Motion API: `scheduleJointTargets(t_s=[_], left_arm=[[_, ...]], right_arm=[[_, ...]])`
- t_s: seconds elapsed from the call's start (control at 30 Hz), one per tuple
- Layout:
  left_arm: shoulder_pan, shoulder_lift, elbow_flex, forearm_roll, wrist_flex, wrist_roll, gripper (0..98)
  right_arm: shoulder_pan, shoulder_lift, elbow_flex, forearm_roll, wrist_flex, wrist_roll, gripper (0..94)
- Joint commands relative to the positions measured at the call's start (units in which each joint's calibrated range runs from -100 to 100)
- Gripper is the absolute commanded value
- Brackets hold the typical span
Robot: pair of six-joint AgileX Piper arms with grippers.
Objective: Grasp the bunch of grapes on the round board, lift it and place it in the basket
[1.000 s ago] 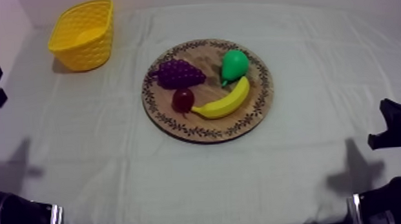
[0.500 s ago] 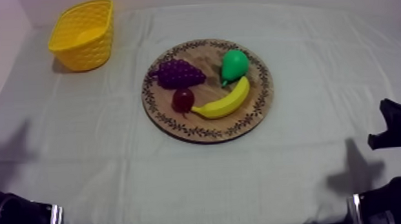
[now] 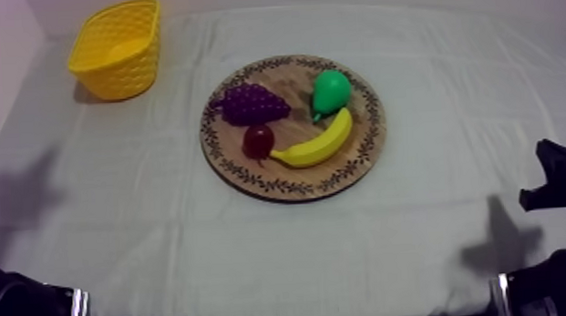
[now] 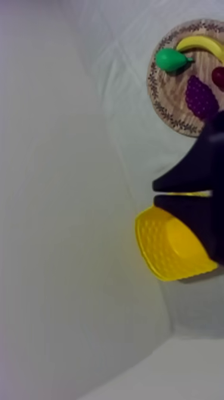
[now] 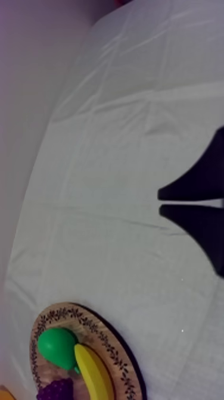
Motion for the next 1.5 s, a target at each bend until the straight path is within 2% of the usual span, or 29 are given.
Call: scheduleJointTargets(t_s=[0.0,0.4,0.87,1.13,1.47], left_arm=[[0.8,3.85,-2.82,-0.12,0.29,-0.22,0.0],[5.22,23.31,-20.72,-0.1,6.55,-2.5,0.0],[12.79,41.35,-38.2,0.15,20.76,-5.84,0.0],[16.58,49.39,-38.17,1.2,20.88,-6.58,0.0],[17.4,52.16,-32.43,2.76,16.28,-6.96,0.0]], right_arm=[[0.01,-0.02,-0.01,0.01,-0.03,0.0,0.5],[0.01,-0.02,-0.01,0.01,-0.03,0.01,0.5],[0.01,-0.02,-0.01,0.01,-0.03,0.0,0.5],[0.01,-0.02,-0.01,0.01,-0.03,-0.01,0.5],[0.01,-0.02,-0.01,0.01,-0.03,0.01,0.5]])
